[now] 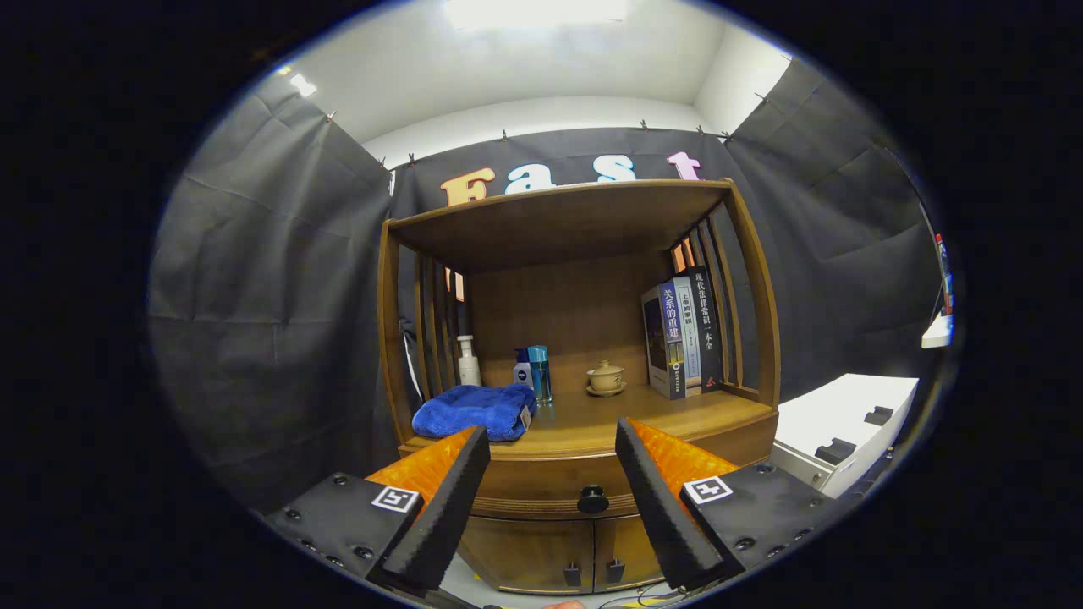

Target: Pull open the drawer, take out the items inside it, and place them on the countertop above the cabinet.

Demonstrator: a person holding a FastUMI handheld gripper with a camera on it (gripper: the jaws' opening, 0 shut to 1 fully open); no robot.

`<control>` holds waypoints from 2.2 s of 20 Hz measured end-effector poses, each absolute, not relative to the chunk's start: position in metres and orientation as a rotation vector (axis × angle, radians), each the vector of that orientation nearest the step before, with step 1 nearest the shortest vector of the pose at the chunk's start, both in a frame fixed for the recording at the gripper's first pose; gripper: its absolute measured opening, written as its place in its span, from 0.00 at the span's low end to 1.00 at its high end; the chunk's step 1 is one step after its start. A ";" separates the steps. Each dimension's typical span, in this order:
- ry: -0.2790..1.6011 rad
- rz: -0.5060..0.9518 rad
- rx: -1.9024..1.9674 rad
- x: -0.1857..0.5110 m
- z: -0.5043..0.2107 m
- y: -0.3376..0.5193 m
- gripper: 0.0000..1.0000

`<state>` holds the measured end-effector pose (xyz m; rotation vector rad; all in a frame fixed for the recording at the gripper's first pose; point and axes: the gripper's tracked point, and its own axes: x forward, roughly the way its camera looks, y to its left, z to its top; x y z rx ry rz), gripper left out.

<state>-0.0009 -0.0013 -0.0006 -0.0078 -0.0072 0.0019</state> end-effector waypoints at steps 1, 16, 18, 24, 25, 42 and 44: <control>-0.011 -0.001 -0.011 -0.002 0.001 -0.002 0.98; 0.098 -0.065 -0.097 0.092 -0.105 -0.039 0.99; 0.136 -0.091 -0.093 0.105 -0.133 -0.052 0.99; 0.264 -0.110 -0.078 0.124 -0.195 -0.065 0.99; 0.278 -0.108 -0.080 0.128 -0.201 -0.066 0.92; 0.340 -0.075 -0.021 0.061 -0.204 -0.060 0.38; 0.355 -0.069 -0.019 0.040 -0.201 -0.059 0.38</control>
